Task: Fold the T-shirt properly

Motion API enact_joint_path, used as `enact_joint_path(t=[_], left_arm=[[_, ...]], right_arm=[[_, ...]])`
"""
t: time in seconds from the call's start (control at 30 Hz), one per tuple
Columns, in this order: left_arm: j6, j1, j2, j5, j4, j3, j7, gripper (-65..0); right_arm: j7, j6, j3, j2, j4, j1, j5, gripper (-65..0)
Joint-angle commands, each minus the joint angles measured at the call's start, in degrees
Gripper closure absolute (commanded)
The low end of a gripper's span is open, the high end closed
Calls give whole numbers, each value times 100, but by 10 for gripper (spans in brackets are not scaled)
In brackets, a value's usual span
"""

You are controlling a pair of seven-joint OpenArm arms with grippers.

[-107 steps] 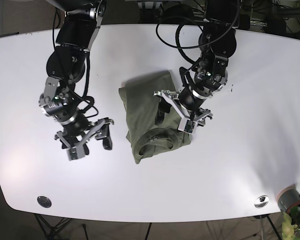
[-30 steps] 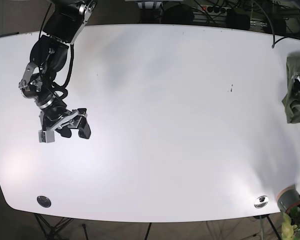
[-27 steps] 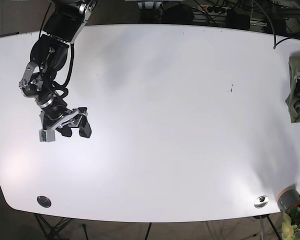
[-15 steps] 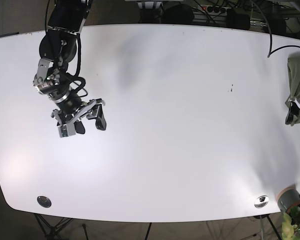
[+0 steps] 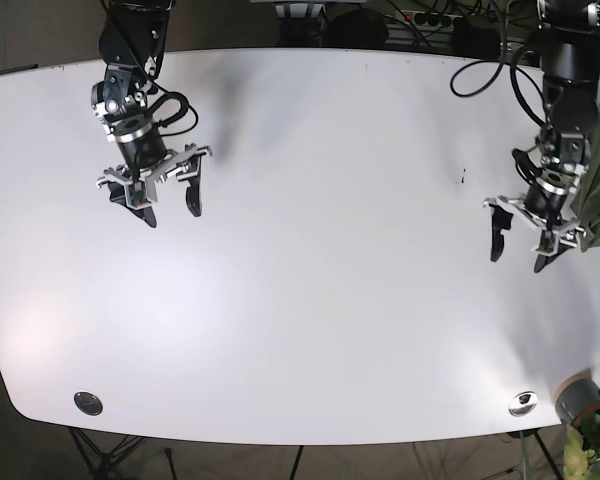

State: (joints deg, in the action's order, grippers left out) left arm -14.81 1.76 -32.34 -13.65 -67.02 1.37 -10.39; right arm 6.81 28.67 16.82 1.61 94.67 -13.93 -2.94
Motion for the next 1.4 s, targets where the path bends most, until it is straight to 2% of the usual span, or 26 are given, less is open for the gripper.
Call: enact_joint_path(t=[0.0,0.1,0.33,0.43,0.6,0.77,0.93,1.07,1.17,1.27,1.37], left_arm=[[167,347,188,209,-414,-79,-354,-453],[483,1147,530,279,-985,-431,-468,-453],[536,2721,1286,288,-1979,-1011,-477,-453],[536,3406,1656,288,-2348,-1222,-477,-453],[536,4611,2130,288,-2999,-1319,-477,-453],[536,5560,2456,288,-3245,-1319,-468,-451],[536,6017,2579,297,-2840,-1284,-468,-451],[527,6026,2579,297,-2128,-1284,-468,-451],[509,5868,2579,297,-1522,-1266,-468,-451],[509,5464,2570,297,-880,-1143,-468,-451],[518,5112,2552,297,-212,-1038,-468,-451]], right_arm=[[-351,21,160,28,111,-220,96,-422],[-580,21,336,28,119,-589,96,-422],[-650,65,388,37,577,-1749,492,-422],[-650,65,406,222,814,-2286,756,-422],[-641,65,397,336,893,-3147,1265,-422],[-641,74,406,336,902,-3947,1494,-422],[-641,83,292,336,796,-4659,1520,-422],[-641,83,-77,371,269,-4906,1468,-422],[-650,83,-280,415,-382,-4791,1459,-422],[-650,39,-561,617,-1094,-4413,1450,-422],[-659,30,-746,696,-1718,-4035,1450,-422]])
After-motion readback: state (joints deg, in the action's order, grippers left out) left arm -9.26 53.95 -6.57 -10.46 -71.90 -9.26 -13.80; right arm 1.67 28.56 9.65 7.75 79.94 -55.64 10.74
